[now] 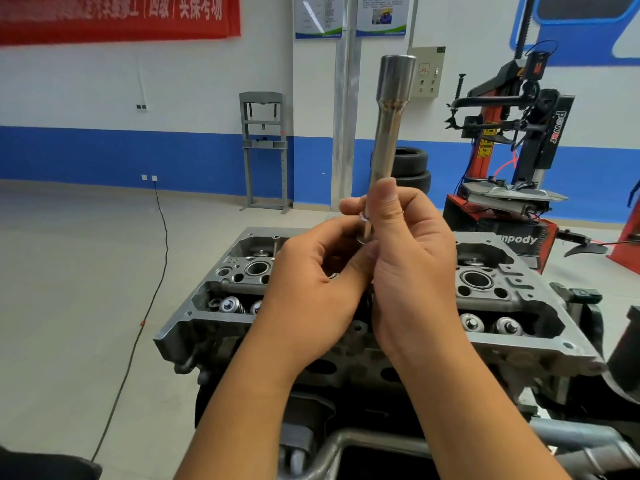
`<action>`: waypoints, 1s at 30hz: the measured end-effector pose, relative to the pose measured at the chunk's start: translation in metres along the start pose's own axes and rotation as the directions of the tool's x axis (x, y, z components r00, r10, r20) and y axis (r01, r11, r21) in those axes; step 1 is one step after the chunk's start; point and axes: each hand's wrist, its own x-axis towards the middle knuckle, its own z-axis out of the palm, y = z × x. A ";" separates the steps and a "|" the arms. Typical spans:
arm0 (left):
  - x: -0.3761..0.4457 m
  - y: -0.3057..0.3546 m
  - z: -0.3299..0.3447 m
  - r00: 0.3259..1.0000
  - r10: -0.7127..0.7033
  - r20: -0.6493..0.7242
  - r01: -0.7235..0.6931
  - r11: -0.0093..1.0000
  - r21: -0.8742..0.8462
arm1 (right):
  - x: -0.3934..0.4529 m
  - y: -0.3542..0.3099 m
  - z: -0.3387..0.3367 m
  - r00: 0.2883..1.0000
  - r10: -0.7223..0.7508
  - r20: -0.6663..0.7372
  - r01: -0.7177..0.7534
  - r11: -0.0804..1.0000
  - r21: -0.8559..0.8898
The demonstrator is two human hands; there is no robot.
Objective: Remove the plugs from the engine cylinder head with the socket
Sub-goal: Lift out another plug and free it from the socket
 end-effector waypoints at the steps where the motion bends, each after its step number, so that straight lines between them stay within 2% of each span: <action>1: 0.000 0.001 0.000 0.999 -0.018 0.028 0.019 0.999 -0.043 | 0.000 0.000 0.000 1.000 -0.001 0.000 0.001 1.000 -0.014; 3: 0.000 0.001 0.000 0.999 -0.036 0.018 0.038 0.996 -0.083 | 0.001 0.000 0.000 1.000 0.013 -0.003 -0.013 1.000 -0.017; 8: -0.001 -0.001 0.003 0.996 0.016 -0.090 -0.017 1.000 -0.013 | -0.001 -0.001 0.001 1.000 0.018 0.005 -0.018 1.000 0.025; 10: -0.001 0.001 0.001 0.998 0.012 -0.068 -0.012 1.000 0.005 | -0.001 0.000 0.000 1.000 -0.004 0.012 0.004 1.000 0.012; 13: -0.001 0.003 -0.002 0.999 -0.024 0.039 0.026 0.999 -0.047 | 0.000 0.000 -0.001 1.000 0.000 0.020 0.000 1.000 -0.002; 16: 0.000 0.003 -0.001 0.999 -0.040 0.007 0.040 0.997 -0.063 | 0.000 0.000 -0.001 0.999 0.033 0.014 -0.033 0.999 0.027; 21: 0.000 0.002 0.002 0.996 0.012 -0.094 -0.012 1.000 0.004 | 0.000 -0.001 0.001 1.000 0.022 0.005 -0.022 0.999 0.044; 26: 0.000 0.002 -0.001 0.999 -0.028 0.030 0.030 0.998 -0.060 | 0.001 0.000 -0.001 1.000 0.019 0.019 -0.020 1.000 0.004; 30: 0.000 0.001 -0.001 0.999 -0.046 -0.021 0.044 0.995 -0.088 | 0.001 -0.002 -0.001 0.997 0.063 0.034 -0.065 0.996 0.060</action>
